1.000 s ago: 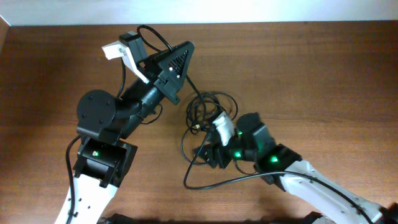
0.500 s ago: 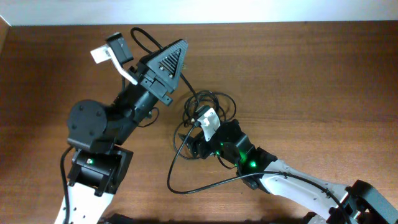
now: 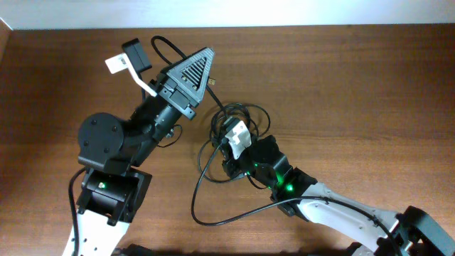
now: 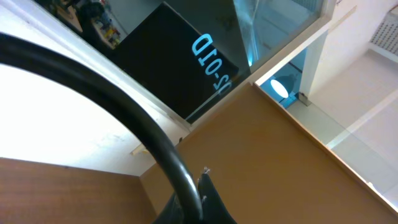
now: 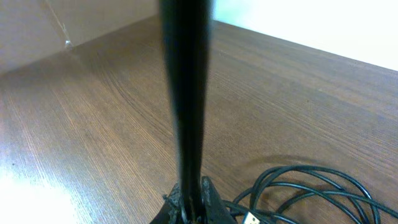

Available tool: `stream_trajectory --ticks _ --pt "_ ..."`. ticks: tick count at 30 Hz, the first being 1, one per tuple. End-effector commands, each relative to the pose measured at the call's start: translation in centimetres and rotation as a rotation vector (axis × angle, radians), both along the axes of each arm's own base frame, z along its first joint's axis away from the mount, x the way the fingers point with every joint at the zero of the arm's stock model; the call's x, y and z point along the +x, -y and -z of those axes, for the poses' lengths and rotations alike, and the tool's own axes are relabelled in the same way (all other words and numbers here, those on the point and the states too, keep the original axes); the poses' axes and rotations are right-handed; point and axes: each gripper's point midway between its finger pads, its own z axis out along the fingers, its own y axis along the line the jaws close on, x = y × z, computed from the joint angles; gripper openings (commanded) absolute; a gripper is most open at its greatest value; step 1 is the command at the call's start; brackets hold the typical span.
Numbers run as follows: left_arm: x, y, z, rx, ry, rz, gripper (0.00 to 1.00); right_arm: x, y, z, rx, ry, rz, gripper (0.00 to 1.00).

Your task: Untangle cables

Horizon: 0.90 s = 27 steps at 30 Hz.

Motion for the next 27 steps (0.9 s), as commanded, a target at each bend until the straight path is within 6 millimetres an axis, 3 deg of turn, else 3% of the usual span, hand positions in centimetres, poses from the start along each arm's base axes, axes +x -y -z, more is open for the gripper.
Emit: stream_trajectory --ticks 1,4,6,8,10,11,13,14,17,20,21,23,25,27 --pt "-0.3 -0.4 -0.1 0.026 0.007 -0.019 0.00 0.3 1.5 -3.9 -0.023 0.136 0.030 0.04" --pt "1.2 -1.9 2.7 0.126 -0.061 -0.092 0.02 -1.5 3.8 -8.4 -0.019 0.210 0.037 0.04" --pt "2.8 -4.5 6.5 0.167 -0.226 -0.206 0.07 -3.1 6.2 -12.4 0.029 0.266 0.077 0.04" --pt "3.8 -7.4 11.4 0.227 -0.421 -0.350 0.24 -5.1 8.9 -17.0 0.119 0.345 0.115 0.04" --pt "4.0 -8.0 14.1 0.269 -0.519 -0.383 0.39 -6.9 10.6 -20.4 0.227 0.391 0.127 0.04" --pt "4.2 -8.0 15.4 0.287 -0.560 -0.380 0.52 -7.9 11.6 -21.9 0.274 0.418 0.132 0.04" --pt "4.6 -7.8 17.2 0.313 -0.620 -0.370 0.66 -8.3 12.6 -22.9 0.299 0.438 0.153 0.04" --pt "4.5 -7.0 18.8 0.330 -0.671 -0.321 0.68 -7.8 13.3 -22.8 0.304 0.424 0.208 0.04" --pt "4.5 -4.9 20.7 0.345 -0.728 -0.190 0.69 -5.7 14.6 -20.9 0.246 0.375 0.347 0.04" --pt "4.4 -4.3 23.5 0.418 -0.790 -0.134 0.73 -3.0 19.2 -19.3 0.167 0.356 0.679 0.04" --pt "4.3 -4.3 24.4 0.428 -0.821 -0.131 0.74 -2.8 19.7 -19.9 0.188 0.369 0.715 0.04" --pt "4.4 -4.3 25.1 0.435 -0.845 -0.128 0.76 -3.1 17.8 -21.9 0.281 0.414 0.612 0.04" --pt "4.4 -4.3 25.3 0.437 -0.851 -0.126 0.79 -3.2 16.5 -23.6 0.261 0.518 0.548 0.04" --pt "4.2 -4.3 25.5 0.440 -0.862 -0.126 0.82 -2.0 18.3 -24.6 0.141 0.644 0.700 0.04"
